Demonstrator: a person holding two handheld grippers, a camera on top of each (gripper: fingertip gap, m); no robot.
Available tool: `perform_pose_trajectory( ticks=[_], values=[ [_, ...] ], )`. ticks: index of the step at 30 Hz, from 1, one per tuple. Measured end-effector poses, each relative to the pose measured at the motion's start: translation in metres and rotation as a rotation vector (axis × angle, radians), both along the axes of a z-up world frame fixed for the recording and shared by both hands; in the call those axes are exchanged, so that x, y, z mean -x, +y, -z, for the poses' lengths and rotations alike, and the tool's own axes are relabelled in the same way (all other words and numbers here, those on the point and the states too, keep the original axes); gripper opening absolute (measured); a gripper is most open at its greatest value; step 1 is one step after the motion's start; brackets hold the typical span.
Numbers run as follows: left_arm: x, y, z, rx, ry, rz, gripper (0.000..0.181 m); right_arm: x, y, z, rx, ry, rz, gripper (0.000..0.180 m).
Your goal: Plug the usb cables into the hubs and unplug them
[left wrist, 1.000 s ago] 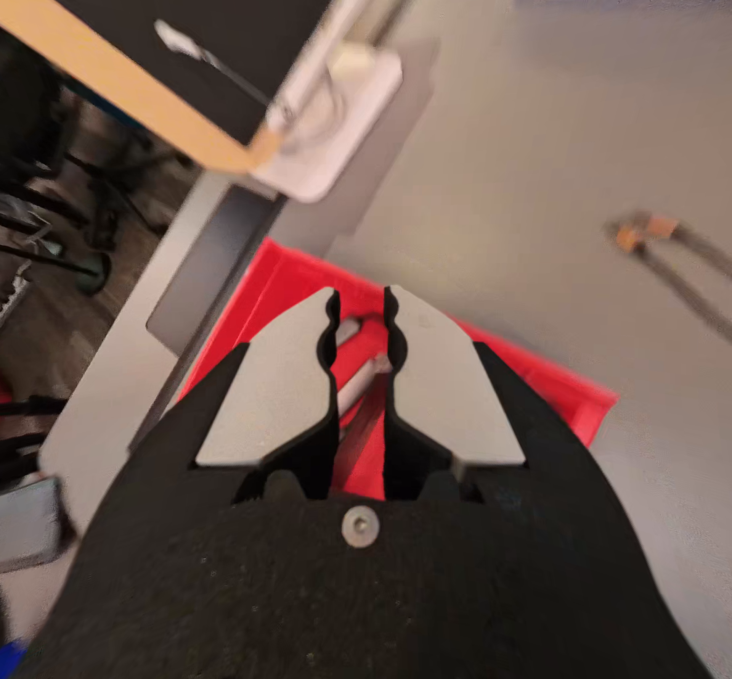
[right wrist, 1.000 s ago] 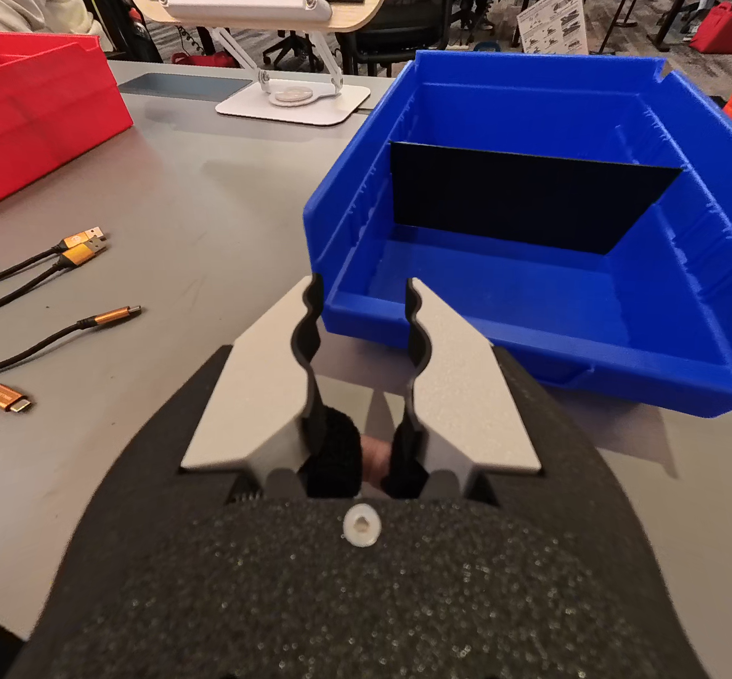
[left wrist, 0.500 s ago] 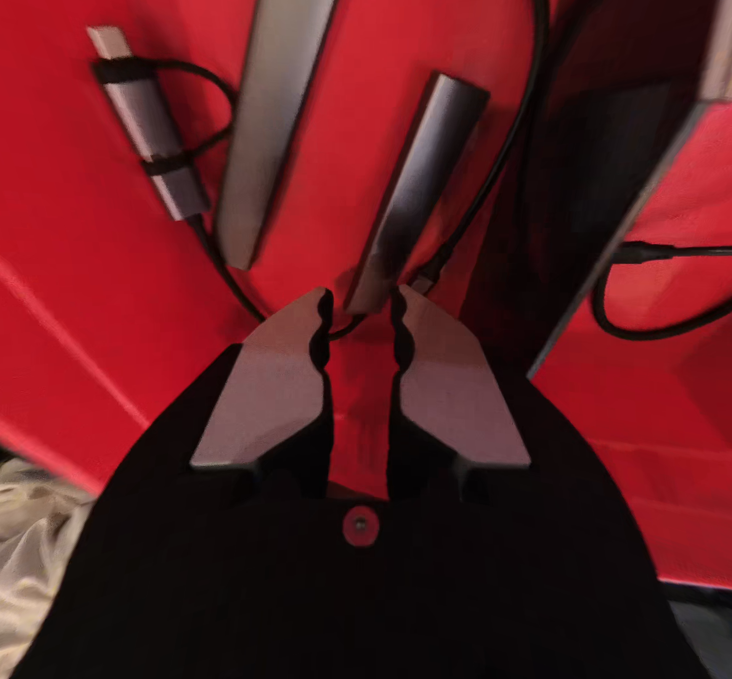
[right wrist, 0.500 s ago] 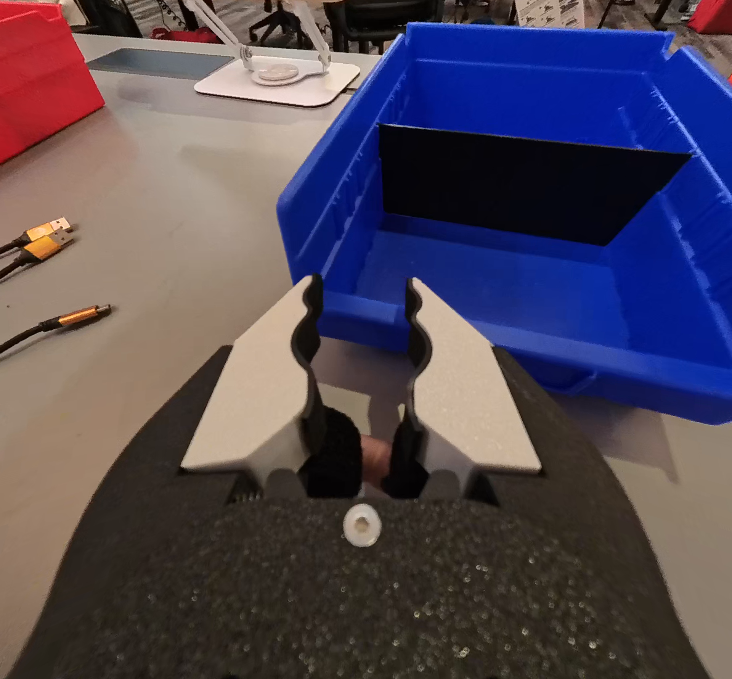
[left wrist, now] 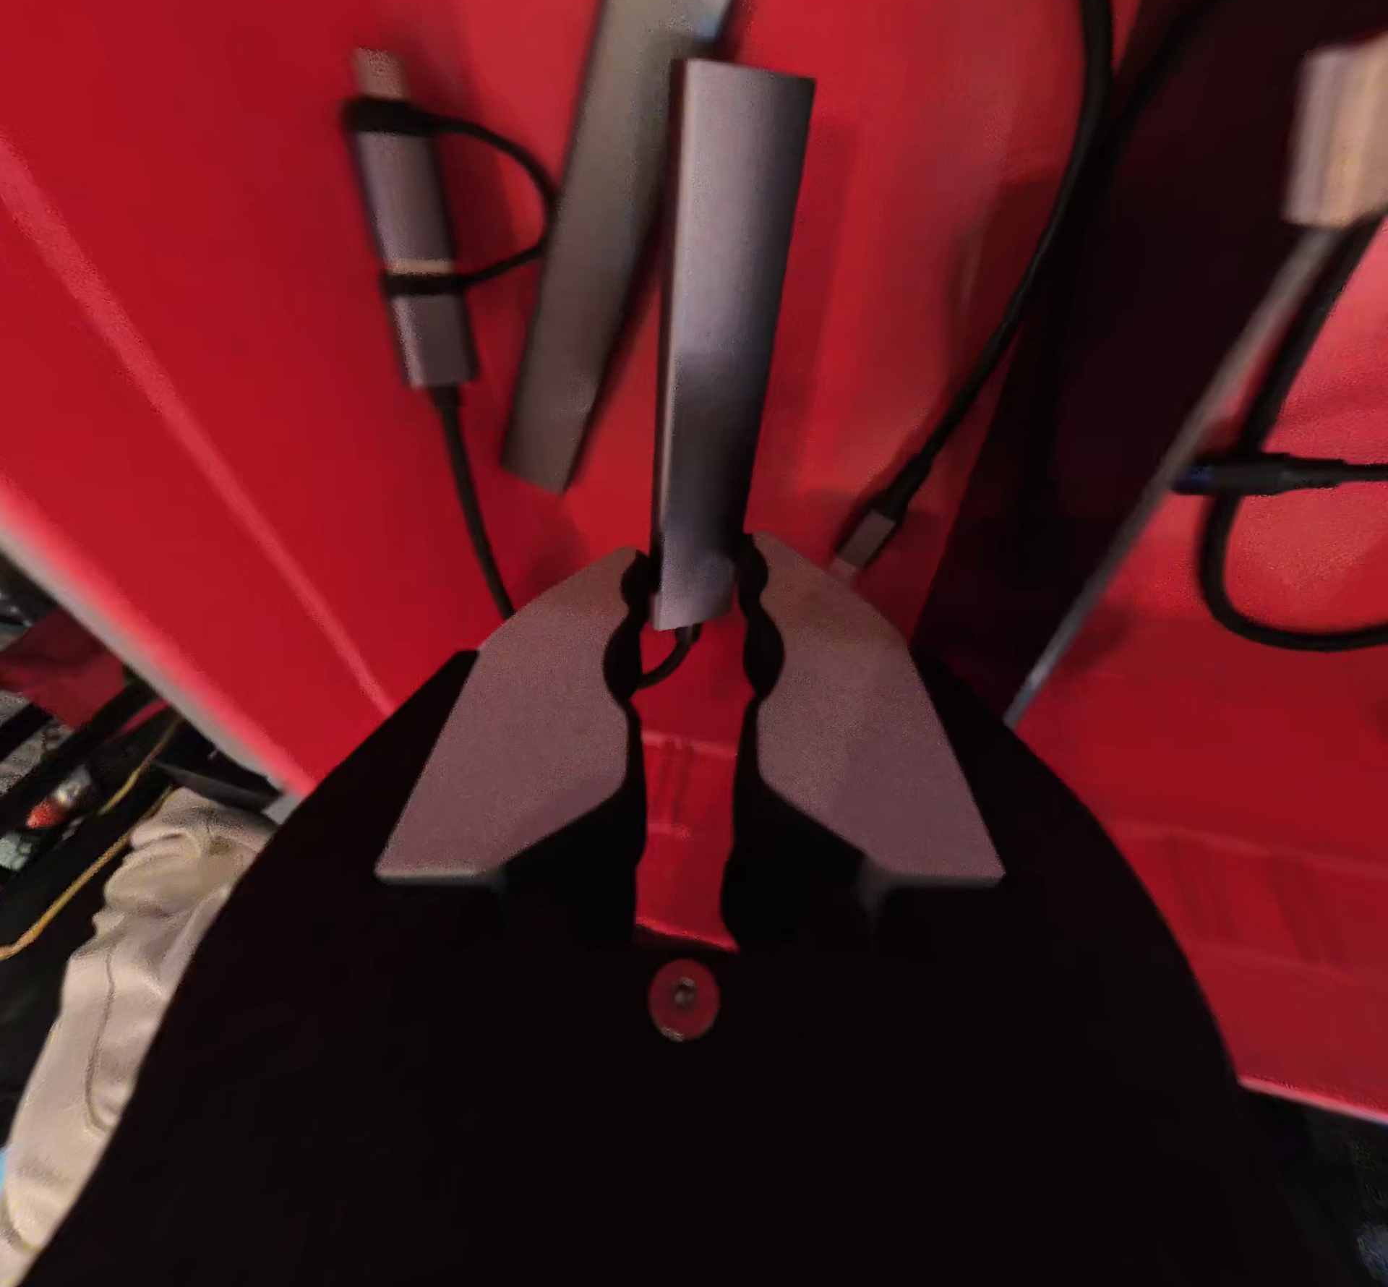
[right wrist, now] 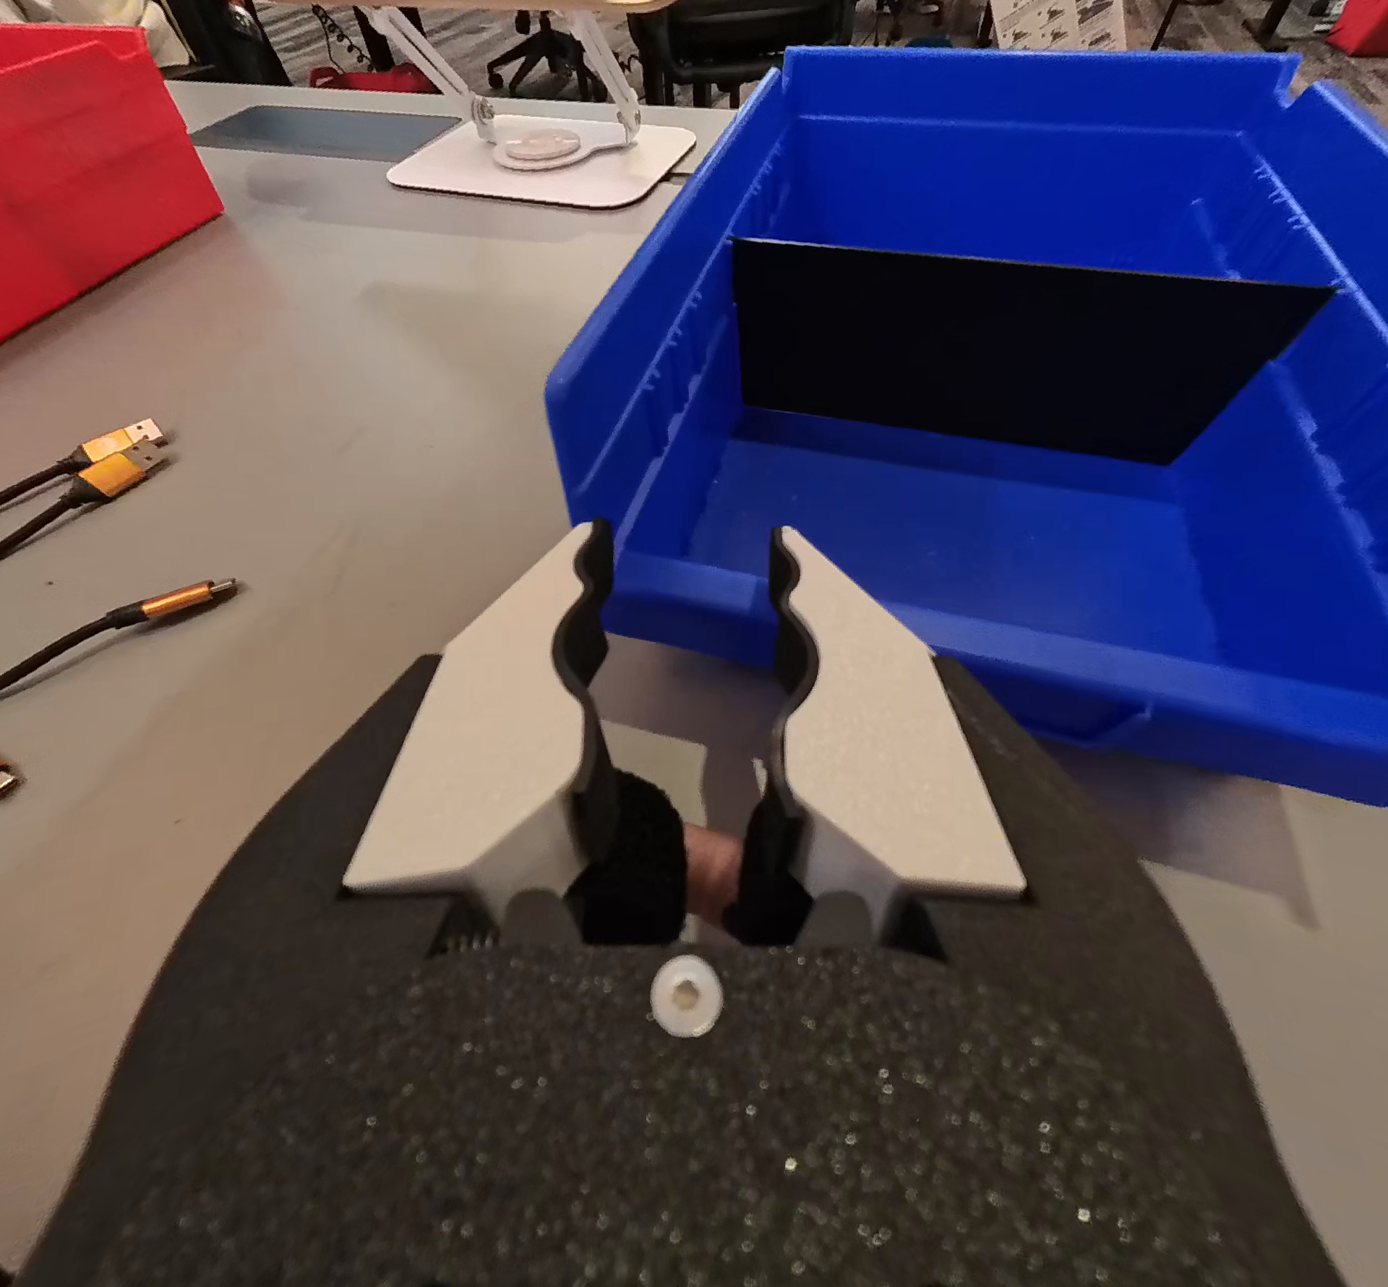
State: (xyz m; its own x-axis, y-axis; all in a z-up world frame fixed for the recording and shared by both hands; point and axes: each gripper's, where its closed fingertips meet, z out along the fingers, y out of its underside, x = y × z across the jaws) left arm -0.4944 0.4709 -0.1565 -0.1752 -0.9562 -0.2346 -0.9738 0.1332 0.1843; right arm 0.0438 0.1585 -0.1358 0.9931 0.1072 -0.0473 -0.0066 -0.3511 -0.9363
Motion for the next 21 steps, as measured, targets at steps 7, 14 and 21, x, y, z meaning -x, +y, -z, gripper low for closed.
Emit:
perform_pose_trajectory(
  ticks=[7,14,21],
  values=[
    [-0.018,-0.034,-0.110,-0.156,-0.185,0.005,0.022,-0.003,-0.009,-0.023,-0.085,-0.072,0.059,0.041],
    [-0.083,-0.130,-0.203,-0.089,-0.388,0.135,0.022,0.100,-0.019,-0.109,-0.441,-0.181,-0.264,0.040],
    [-0.174,-0.222,-0.235,-0.029,-0.389,0.360,0.022,0.222,-0.003,-0.164,-0.443,-0.208,-0.703,0.044]
  ],
)
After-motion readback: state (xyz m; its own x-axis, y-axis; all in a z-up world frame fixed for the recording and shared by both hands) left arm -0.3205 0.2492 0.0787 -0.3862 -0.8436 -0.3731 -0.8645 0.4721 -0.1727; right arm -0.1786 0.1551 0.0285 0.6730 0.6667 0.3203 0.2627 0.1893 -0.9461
